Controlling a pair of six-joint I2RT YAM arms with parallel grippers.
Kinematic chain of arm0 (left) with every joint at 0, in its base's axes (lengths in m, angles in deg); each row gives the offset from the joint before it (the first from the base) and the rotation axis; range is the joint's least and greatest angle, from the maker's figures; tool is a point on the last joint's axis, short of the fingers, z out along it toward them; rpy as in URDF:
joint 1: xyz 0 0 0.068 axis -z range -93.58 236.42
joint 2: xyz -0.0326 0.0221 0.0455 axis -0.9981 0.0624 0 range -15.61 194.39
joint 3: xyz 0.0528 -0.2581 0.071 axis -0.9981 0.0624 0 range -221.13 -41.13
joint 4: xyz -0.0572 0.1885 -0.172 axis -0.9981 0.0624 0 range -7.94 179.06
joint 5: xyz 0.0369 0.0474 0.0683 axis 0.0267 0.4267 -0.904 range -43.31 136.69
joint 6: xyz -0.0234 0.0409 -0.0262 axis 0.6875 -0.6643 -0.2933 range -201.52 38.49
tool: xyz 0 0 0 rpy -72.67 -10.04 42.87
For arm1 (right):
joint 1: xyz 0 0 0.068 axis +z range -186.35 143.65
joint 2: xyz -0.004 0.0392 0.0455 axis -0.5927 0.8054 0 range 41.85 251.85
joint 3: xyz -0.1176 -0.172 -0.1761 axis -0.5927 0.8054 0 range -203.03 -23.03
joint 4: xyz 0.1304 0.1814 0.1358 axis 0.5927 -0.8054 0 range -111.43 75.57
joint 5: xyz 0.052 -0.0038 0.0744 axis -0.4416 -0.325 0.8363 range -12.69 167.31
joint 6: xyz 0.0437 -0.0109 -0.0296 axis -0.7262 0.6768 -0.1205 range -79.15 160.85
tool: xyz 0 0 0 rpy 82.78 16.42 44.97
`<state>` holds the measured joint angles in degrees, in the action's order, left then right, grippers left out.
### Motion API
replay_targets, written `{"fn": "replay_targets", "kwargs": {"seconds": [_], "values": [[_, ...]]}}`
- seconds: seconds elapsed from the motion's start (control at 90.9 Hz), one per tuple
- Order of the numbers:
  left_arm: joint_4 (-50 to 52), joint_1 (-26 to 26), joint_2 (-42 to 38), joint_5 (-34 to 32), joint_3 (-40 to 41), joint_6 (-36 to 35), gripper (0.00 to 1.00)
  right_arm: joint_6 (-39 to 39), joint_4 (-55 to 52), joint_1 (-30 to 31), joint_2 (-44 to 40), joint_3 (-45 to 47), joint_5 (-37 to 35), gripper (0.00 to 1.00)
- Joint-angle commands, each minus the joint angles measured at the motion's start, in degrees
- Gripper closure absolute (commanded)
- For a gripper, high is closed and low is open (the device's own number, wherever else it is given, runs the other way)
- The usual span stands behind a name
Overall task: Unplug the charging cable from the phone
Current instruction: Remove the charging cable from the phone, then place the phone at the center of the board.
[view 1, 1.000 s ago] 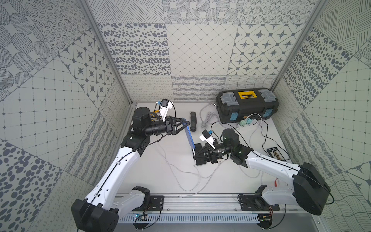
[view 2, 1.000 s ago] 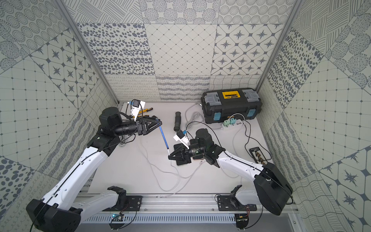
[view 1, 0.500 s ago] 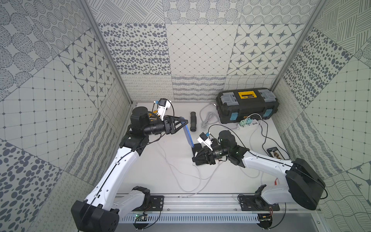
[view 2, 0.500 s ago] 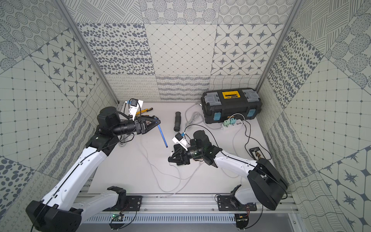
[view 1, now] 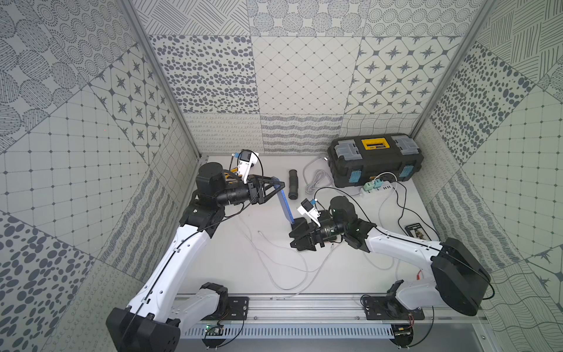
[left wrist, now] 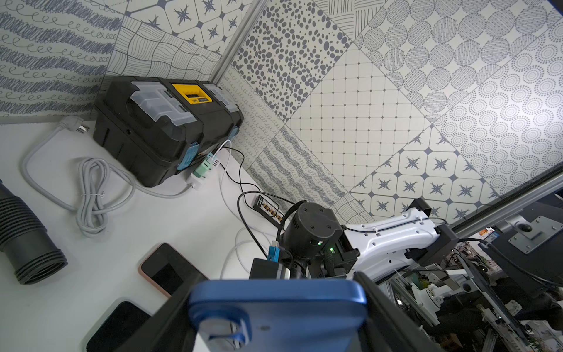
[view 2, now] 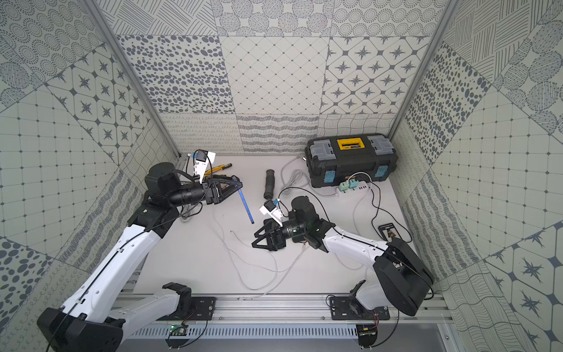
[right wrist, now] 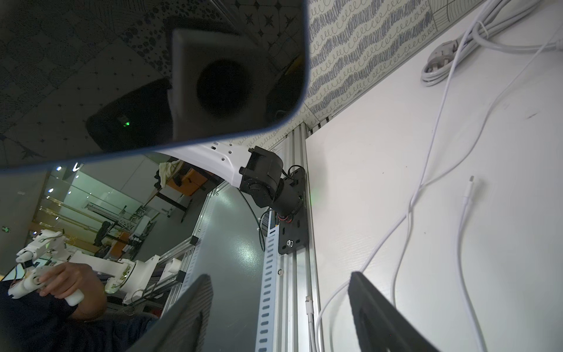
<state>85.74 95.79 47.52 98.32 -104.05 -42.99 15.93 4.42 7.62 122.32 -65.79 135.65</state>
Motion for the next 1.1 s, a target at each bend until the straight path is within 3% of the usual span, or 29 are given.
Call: {"fn": "replay_targets", "kwargs": {"seconds": [0.0, 0.165, 0.231, 0.484, 1.09], "values": [[-2.0, -0.3, -0.5, 1.3, -0.8, -1.1, 0.92, 0.2, -0.5, -0.5, -1.2, -2.4, -0.4, 0.23], [-2.8, -0.3, -0.4, 2.6, -0.3, -1.0, 0.93, 0.8, -6.0, -1.3, -2.0, -5.7, 0.9, 0.12], [-3.9, -0.2, -0.5, 3.7, 0.2, -0.4, 0.93, 1.1, -6.8, -1.3, -2.3, -6.7, 1.9, 0.03], [-7.4, -0.2, -0.4, 6.4, 1.1, 1.8, 0.93, 3.4, -6.8, -1.6, -4.3, -9.0, 3.0, 0.03], [-11.1, -0.2, -0.8, 9.0, 2.6, 3.5, 0.95, 0.9, -6.4, -1.9, 0.7, -17.4, 5.5, 0.03]]}}
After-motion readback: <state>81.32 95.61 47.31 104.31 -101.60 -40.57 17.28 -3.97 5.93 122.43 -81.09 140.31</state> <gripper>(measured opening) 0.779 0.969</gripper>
